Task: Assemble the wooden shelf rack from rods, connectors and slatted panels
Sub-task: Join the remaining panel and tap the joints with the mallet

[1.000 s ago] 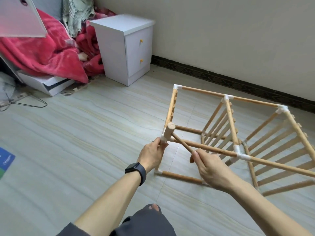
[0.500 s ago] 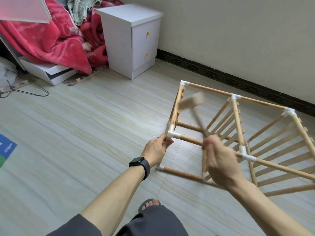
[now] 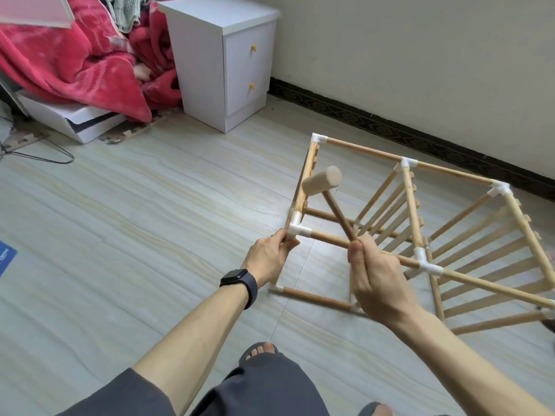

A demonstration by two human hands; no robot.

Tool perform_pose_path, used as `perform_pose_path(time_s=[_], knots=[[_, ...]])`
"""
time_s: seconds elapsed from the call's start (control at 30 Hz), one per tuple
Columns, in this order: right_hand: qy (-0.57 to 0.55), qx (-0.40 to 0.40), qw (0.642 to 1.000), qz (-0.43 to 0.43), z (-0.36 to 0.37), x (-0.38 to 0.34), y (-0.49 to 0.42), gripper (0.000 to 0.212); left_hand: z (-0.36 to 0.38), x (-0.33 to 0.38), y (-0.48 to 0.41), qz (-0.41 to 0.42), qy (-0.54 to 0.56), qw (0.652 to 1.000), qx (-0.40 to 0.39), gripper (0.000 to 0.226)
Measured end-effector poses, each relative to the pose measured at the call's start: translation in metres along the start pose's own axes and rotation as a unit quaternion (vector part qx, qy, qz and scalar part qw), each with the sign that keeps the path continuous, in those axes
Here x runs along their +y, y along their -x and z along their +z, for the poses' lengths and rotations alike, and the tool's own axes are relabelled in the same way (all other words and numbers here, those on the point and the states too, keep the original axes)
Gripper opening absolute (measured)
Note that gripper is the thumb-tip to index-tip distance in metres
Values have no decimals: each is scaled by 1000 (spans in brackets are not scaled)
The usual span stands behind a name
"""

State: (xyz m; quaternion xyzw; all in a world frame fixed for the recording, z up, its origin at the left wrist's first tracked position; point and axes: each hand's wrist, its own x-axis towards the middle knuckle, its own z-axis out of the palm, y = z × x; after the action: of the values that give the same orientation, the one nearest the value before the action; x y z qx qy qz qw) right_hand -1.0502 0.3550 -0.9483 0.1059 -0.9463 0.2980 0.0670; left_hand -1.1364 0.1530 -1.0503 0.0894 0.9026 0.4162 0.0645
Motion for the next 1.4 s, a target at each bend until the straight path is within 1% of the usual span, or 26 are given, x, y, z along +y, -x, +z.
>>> perform_pose_path(time_s=[0.07,0.1,0.13,0.17,0.23,0.3,0.4,0.47,0.53,0.57,0.67,0.73,0.8,0.87,0.93,1.03,1.1,1.17,1.23,1.3,1.37,1.4], knots=[[102,-111,986,74,3,2,1,39,1,1,-1,-7,-10,1000,2,23],[108,-123,983,88,4,5,3,40,1,2,0,-6,-12,1000,0,22],[87,-113,986,87,2,6,2,41,2,2,1,-3,-10,1000,4,21],[46,-89,992,78,0,5,1,42,1,2,1,1,-9,1000,9,21],[-45,-15,996,77,-3,9,9,40,1,1,2,2,-10,1000,9,21],[-116,77,985,102,-3,20,22,39,3,-1,3,3,-10,1000,10,21],[-173,227,944,164,1,44,53,43,5,-3,2,10,-23,1000,18,24],[-196,310,902,226,9,60,72,40,6,-4,1,17,-37,999,24,34],[-206,357,863,291,19,76,84,37,8,-5,0,19,-43,999,27,40],[-205,366,849,321,25,84,87,37,9,-6,1,19,-38,999,28,43],[-233,359,826,366,41,98,85,34,16,-9,4,21,-15,999,32,61],[-236,351,831,361,50,99,79,36,22,-10,7,6,11,999,35,80],[-226,341,846,342,55,102,74,41,28,-9,9,-20,36,999,34,89],[-209,330,859,331,57,106,66,43,33,-6,10,-45,54,997,42,84],[-208,328,861,327,56,108,58,43,34,-3,9,-57,48,996,54,76],[-210,325,866,316,46,108,45,35,26,6,1,-63,19,995,78,70],[-210,318,873,305,29,106,34,34,16,17,-10,-74,24,991,109,67],[-212,318,879,285,5,100,17,35,3,33,-28,-80,49,985,147,69],[-216,316,886,260,-19,90,-5,32,-9,54,-49,-97,99,974,181,68],[-236,311,886,250,-38,79,-27,30,-18,77,-71,-125,153,955,221,62],[-261,311,878,254,-52,72,-45,33,-27,97,-90,-138,170,942,253,54],[-263,309,876,260,-57,71,-54,34,-31,104,-98,-132,174,941,260,46]])
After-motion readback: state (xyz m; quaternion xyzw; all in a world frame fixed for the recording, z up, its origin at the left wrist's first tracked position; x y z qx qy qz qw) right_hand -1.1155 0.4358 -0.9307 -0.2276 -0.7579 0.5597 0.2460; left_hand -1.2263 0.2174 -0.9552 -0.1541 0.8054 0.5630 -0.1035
